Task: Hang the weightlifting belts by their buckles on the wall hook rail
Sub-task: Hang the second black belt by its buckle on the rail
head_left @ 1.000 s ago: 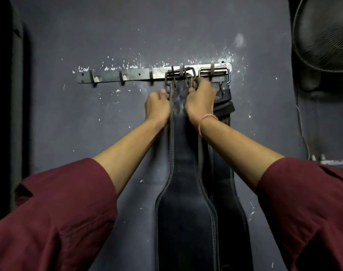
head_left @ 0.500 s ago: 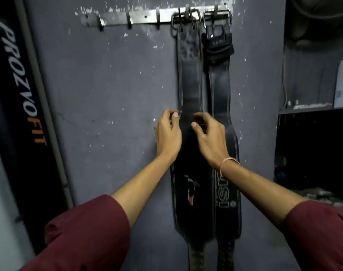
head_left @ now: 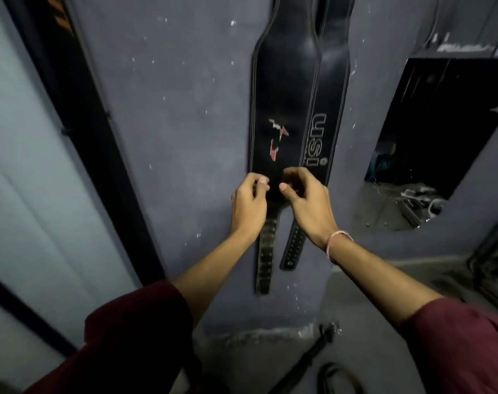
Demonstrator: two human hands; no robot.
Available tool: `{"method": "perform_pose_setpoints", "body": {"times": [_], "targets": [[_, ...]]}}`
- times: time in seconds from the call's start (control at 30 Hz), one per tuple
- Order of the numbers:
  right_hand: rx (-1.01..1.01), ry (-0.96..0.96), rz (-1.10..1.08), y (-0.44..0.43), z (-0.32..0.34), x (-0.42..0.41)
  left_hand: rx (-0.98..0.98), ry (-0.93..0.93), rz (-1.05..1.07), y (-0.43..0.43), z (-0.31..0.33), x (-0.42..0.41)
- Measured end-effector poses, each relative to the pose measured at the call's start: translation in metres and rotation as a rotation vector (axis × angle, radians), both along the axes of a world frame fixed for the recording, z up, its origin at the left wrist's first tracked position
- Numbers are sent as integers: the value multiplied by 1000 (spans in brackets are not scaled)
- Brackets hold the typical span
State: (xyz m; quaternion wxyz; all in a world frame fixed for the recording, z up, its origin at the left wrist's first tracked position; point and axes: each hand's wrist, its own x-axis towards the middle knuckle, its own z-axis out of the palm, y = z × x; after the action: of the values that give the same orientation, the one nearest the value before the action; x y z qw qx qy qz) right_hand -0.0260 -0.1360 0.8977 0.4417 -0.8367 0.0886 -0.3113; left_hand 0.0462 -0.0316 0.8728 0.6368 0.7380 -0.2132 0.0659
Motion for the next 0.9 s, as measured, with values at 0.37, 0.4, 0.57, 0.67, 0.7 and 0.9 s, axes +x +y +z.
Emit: {"method": "perform_pose_setpoints", "body": {"times": [0.37,0.4,0.57,0.67,0.7,0.9], "targets": [[133,346,154,16,-150,-95,190,197,97,45,-142,-119],[149,374,155,16,-164,-103,204,213,107,46,-155,-130],[198,531,156,13,-229,-139,290,310,109,51,-224,-170],[213,608,144,8,-265,-151,324,394,101,53,-256,-180],[224,634,135,6,-277,-151,324,419,97,52,-265,-179],[328,790,7,-14,-341,-132,400,528,-2,36,-322,-147]]}}
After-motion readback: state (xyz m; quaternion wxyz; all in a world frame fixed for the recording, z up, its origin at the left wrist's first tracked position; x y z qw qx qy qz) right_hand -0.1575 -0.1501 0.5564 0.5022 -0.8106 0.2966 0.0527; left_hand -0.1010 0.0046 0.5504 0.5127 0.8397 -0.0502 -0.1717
